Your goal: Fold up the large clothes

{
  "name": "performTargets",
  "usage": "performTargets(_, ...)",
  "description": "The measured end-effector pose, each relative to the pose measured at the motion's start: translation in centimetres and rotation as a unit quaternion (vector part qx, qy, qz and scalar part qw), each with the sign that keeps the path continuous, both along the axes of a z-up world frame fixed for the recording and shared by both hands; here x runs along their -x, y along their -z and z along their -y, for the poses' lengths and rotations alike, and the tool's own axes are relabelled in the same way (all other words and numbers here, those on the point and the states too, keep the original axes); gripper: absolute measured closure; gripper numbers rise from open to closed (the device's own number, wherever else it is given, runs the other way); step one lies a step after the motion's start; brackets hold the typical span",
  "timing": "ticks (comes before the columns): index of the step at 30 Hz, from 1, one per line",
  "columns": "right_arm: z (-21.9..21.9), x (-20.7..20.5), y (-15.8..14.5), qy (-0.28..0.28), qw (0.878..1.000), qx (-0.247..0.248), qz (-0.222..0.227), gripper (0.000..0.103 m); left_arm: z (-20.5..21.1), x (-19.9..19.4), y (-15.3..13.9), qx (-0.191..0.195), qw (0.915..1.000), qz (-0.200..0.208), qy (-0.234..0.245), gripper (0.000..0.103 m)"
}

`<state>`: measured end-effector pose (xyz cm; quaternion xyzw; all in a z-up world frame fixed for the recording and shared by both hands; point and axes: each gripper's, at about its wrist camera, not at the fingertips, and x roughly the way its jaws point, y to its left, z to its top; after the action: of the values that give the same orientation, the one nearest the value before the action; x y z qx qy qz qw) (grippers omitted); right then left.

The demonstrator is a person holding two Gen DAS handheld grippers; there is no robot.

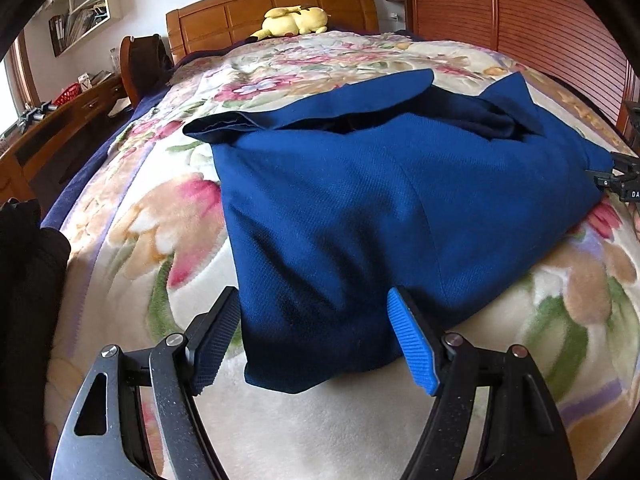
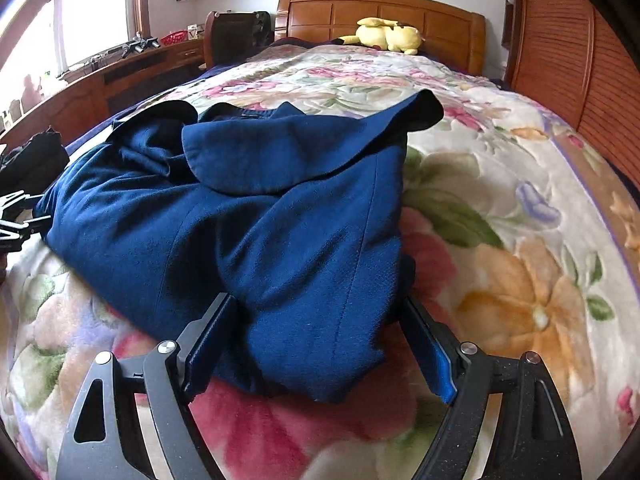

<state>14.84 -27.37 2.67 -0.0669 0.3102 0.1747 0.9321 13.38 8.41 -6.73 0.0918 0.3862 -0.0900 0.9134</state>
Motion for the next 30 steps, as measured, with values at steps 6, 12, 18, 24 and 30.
performTargets(6, -0.4, 0.0, 0.3, -0.001, 1.0, 0.0, -0.003, 0.019, 0.1, 0.1, -0.1, -0.01, 0.9999, 0.005, -0.003, 0.027)
performTargets(12, -0.6, -0.4, 0.4, -0.005, 1.0, 0.006, -0.008, 0.022, -0.1, -0.2, -0.1, -0.001, 1.0, -0.001, -0.001, 0.03)
performTargets(18, -1.6, 0.0, 0.1, -0.035, 0.999, 0.014, -0.008, 0.064, 0.0, -0.5, -0.4, 0.029, 0.9989, -0.026, 0.025, 0.07)
performTargets(24, -2.3, 1.5, -1.1, -0.013, 1.0, 0.027, 0.007, 0.083, 0.3, 1.9, -2.7, 0.033, 0.9993, 0.002, 0.014, 0.093)
performTargets(30, -2.4, 5.0, -3.0, -0.023, 0.999, 0.023, 0.035, 0.094, 0.3, 5.8, -4.8, 0.033, 0.9986, 0.037, 0.017, 0.095)
